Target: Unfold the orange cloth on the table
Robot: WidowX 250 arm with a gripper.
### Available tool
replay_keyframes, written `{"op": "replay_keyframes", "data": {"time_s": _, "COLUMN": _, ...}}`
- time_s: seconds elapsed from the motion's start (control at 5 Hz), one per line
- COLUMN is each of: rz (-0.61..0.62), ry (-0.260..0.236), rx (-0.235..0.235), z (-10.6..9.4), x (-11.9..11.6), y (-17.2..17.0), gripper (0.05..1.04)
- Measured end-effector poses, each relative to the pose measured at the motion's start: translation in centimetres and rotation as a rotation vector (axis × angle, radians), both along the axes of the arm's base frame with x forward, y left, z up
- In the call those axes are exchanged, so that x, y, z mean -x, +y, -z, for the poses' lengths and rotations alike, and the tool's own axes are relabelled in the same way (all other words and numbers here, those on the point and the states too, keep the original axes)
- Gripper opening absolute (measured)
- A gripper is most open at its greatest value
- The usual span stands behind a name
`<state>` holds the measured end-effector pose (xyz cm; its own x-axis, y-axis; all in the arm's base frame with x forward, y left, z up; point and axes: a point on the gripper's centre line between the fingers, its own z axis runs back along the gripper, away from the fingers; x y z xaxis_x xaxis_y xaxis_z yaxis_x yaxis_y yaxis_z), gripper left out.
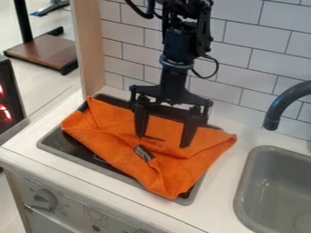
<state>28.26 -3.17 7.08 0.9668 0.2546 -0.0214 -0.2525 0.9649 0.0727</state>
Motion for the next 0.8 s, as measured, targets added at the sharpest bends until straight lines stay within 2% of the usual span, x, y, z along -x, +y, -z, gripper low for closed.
{"op": "replay_keyframes", "data": {"time_s": 0.2, "rz": -0.007, "ry": 0.033, "rx": 0.004, "z": 0.7, "x": 0.4, "y": -0.1, "gripper": 0.999}}
{"op": "replay_keyframes", "data": {"time_s": 0.4, "rz": -0.074, "ry": 0.081, "rx": 0.04, "z": 0.9, "x": 0.5, "y": -0.2, "gripper": 0.999}}
{"op": "replay_keyframes", "data": {"time_s": 0.6, "rz": -0.252, "ry": 0.059, "rx": -0.009, "z": 0.6, "x": 0.2, "y": 0.5, "gripper": 0.999}}
{"op": "replay_keyframes", "data": {"time_s": 0.8, "rz": -0.479, "ry": -0.021, "rx": -0.046, "z": -0.3, "x": -0.3, "y": 1.0, "gripper": 0.999}}
